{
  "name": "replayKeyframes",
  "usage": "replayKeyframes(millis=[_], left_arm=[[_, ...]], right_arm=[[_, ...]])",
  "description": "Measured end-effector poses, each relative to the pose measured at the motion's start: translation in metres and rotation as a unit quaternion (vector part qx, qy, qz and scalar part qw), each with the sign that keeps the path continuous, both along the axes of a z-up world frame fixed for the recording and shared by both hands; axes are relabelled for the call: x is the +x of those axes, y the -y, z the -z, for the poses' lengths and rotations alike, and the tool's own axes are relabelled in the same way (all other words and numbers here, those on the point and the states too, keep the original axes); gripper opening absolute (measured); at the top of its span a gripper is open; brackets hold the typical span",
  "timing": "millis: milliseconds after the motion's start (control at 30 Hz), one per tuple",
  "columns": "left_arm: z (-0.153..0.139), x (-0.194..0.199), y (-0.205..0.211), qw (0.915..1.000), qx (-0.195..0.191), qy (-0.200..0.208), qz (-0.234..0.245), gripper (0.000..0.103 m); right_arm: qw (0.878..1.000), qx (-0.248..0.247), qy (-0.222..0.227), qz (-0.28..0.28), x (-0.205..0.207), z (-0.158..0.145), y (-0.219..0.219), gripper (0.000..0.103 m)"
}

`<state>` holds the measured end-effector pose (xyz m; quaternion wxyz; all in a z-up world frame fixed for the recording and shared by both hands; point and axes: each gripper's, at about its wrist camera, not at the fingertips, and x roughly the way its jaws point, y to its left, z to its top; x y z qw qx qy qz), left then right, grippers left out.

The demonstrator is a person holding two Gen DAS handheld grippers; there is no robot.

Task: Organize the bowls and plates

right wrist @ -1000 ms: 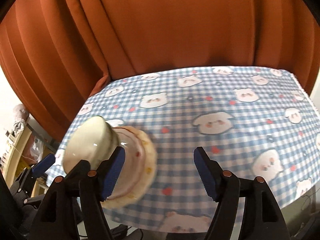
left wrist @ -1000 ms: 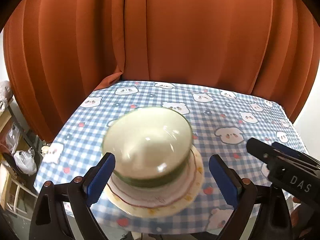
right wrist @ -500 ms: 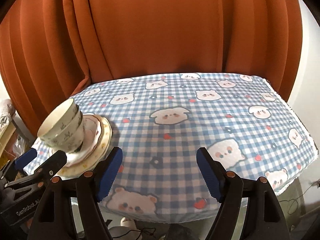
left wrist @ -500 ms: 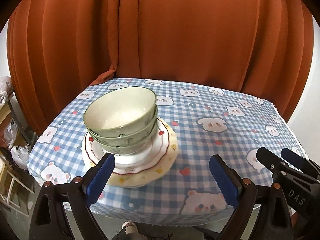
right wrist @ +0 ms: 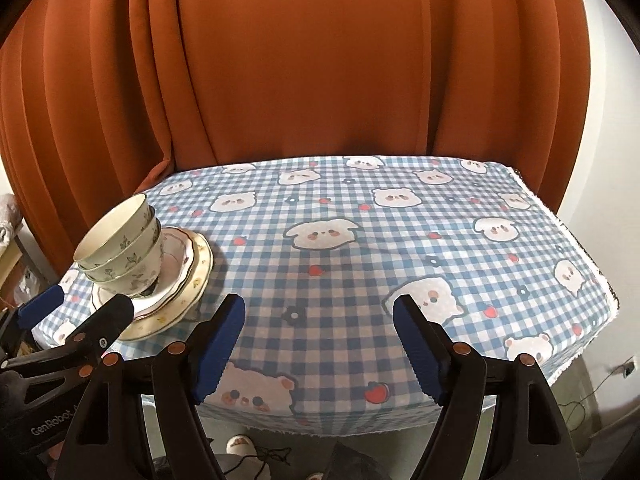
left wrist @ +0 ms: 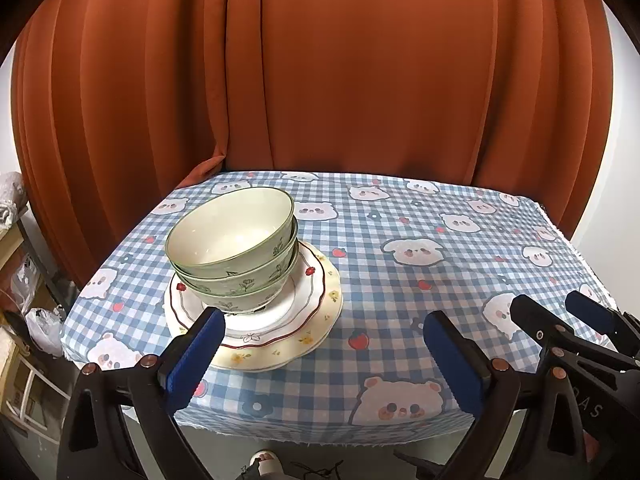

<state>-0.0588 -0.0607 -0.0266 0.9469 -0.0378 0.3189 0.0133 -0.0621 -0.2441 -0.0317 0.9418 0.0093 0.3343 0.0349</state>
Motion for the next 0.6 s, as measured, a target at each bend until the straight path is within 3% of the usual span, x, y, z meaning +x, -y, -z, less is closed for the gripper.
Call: replayKeyframes(millis=[200,600], left_arm=[[-0.0006,-0.0005,0.0025,1.0,0.006,0.0,0.005,0.101],[-0.0014,-0.0017,0.0048,1.0,0.006,0.003,0.006,0.103]], right_arm=[[1.0,0.021,0.012,0.002,-0.0041,-0.004,0.0055,0.079],[1.0,0.016,0.011,0.009,-0.0047,-0.0052,0.0054,0.079]])
